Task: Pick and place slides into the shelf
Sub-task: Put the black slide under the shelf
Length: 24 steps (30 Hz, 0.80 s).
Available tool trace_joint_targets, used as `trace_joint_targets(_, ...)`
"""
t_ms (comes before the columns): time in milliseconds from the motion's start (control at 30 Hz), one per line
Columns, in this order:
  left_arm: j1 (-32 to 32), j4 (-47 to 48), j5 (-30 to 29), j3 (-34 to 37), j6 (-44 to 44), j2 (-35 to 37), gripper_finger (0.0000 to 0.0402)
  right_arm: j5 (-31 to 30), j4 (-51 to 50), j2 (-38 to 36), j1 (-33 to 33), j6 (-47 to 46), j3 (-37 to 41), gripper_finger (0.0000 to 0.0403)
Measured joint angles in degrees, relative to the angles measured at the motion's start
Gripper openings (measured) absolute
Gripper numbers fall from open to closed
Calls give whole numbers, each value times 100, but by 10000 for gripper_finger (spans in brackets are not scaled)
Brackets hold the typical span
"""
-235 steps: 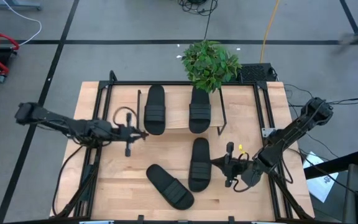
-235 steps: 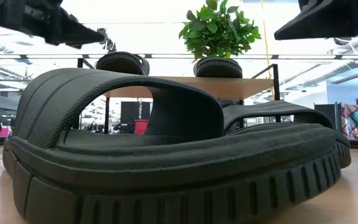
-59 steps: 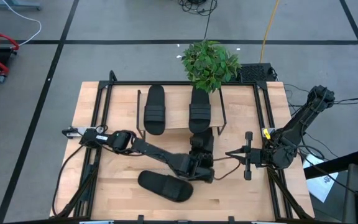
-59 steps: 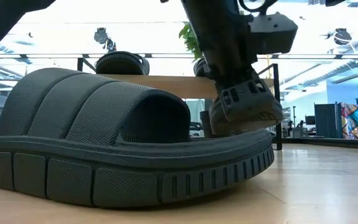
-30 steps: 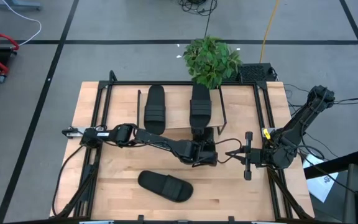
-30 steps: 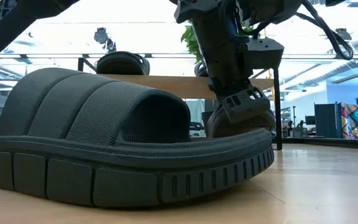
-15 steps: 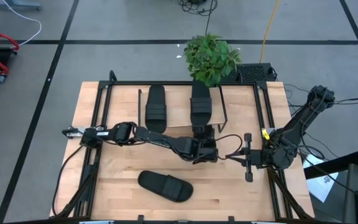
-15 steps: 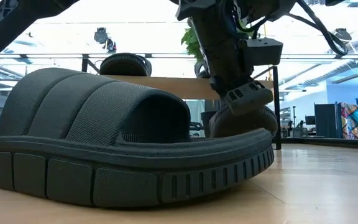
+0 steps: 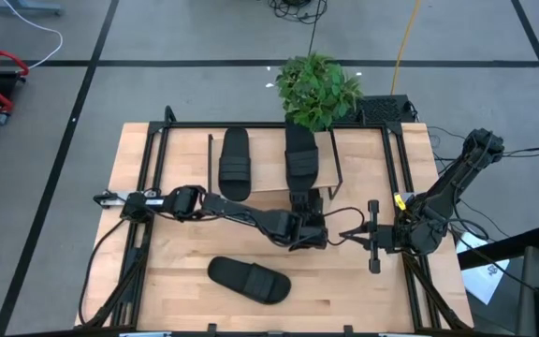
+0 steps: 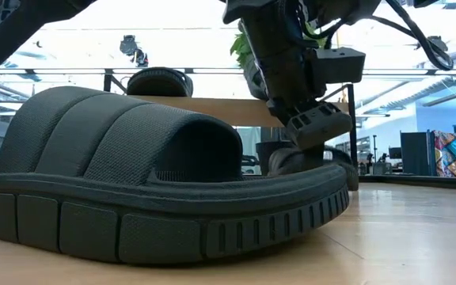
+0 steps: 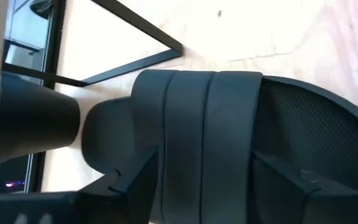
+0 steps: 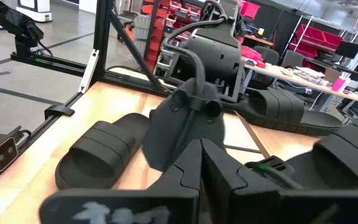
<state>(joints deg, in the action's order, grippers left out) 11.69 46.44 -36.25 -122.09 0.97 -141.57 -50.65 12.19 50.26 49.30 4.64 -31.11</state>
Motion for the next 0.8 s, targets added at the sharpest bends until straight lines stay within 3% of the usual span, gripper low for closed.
trace_joint_targets(533,156,-7,-270,-4,35,159,266,-2,0,1,0,-7,-2,0)
trace_joint_targets(800,250,28,-123,-6,-40,260,315,-2,1,2,0,-9,-1,0)
